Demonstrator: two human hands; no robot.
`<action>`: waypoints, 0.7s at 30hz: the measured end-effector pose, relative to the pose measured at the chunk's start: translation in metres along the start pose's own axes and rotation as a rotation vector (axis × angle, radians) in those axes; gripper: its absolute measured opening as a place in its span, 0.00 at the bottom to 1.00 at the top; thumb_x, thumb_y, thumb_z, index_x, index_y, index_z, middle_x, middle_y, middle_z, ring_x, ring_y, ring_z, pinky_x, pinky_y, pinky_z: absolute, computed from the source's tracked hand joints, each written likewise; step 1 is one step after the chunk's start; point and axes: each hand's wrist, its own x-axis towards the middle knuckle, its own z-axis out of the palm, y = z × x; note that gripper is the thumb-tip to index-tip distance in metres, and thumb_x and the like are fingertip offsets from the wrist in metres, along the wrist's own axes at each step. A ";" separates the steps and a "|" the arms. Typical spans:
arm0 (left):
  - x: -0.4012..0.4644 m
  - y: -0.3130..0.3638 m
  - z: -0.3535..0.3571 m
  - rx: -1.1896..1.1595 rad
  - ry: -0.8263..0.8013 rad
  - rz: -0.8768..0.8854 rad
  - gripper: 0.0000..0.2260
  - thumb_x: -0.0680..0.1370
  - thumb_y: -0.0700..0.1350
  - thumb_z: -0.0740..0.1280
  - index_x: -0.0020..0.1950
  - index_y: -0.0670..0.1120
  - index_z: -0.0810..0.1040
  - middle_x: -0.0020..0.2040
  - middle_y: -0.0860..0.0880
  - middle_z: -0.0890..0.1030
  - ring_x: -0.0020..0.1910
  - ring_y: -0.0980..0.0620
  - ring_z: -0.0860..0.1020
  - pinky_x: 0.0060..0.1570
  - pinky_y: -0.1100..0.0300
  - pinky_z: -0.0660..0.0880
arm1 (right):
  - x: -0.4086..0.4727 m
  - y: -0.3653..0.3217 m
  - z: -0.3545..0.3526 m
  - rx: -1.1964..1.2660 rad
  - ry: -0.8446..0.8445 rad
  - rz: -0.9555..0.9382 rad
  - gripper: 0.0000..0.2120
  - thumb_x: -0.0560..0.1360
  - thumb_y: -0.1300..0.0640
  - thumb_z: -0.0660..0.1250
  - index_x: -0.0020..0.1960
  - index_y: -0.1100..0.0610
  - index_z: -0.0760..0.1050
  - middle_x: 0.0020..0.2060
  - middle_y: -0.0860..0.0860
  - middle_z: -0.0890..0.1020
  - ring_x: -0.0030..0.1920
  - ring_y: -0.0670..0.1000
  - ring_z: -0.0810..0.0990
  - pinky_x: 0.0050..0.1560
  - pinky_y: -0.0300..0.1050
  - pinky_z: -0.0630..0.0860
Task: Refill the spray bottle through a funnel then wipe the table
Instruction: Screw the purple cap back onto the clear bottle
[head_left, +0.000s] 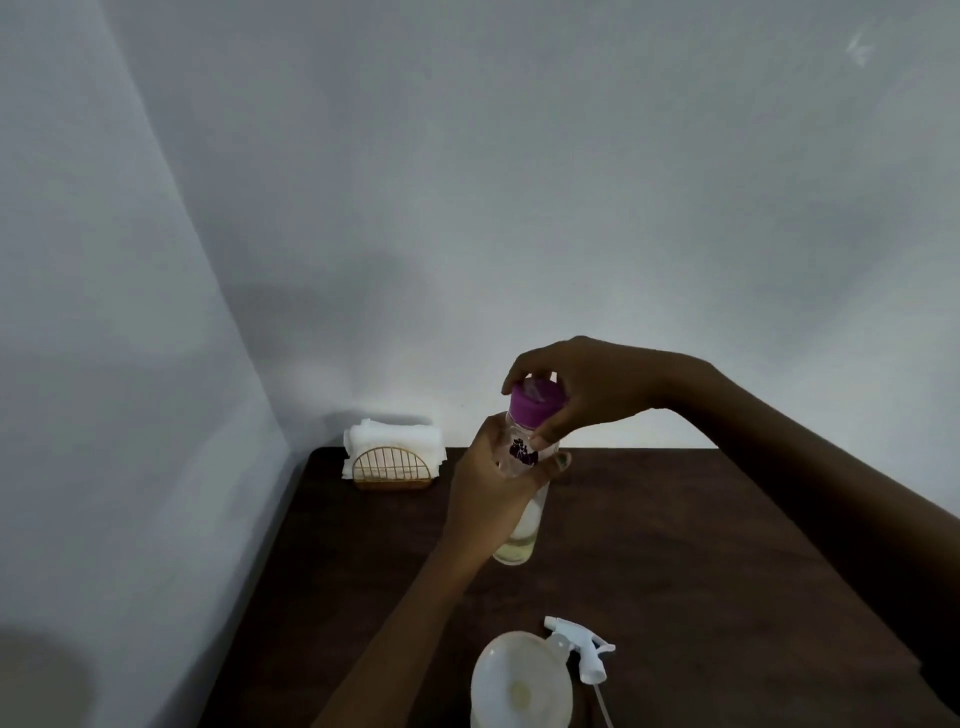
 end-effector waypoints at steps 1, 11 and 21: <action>0.000 -0.009 0.002 -0.010 -0.002 -0.016 0.21 0.69 0.52 0.75 0.58 0.51 0.74 0.52 0.56 0.81 0.53 0.59 0.78 0.51 0.63 0.75 | 0.005 0.005 0.008 0.007 -0.002 -0.003 0.26 0.66 0.49 0.76 0.61 0.50 0.73 0.52 0.45 0.75 0.50 0.46 0.74 0.44 0.33 0.71; 0.040 -0.103 0.020 0.004 -0.116 -0.310 0.39 0.66 0.60 0.73 0.72 0.54 0.60 0.69 0.51 0.69 0.66 0.52 0.70 0.64 0.49 0.72 | 0.083 0.070 0.075 0.037 0.099 0.008 0.27 0.65 0.52 0.76 0.61 0.49 0.70 0.58 0.49 0.77 0.56 0.52 0.74 0.52 0.51 0.76; 0.115 -0.164 0.028 -0.024 -0.106 -0.467 0.49 0.61 0.65 0.68 0.77 0.57 0.48 0.77 0.51 0.58 0.75 0.47 0.59 0.70 0.43 0.63 | 0.169 0.120 0.102 0.168 0.289 0.045 0.30 0.64 0.56 0.76 0.63 0.55 0.70 0.58 0.55 0.77 0.56 0.56 0.75 0.55 0.51 0.74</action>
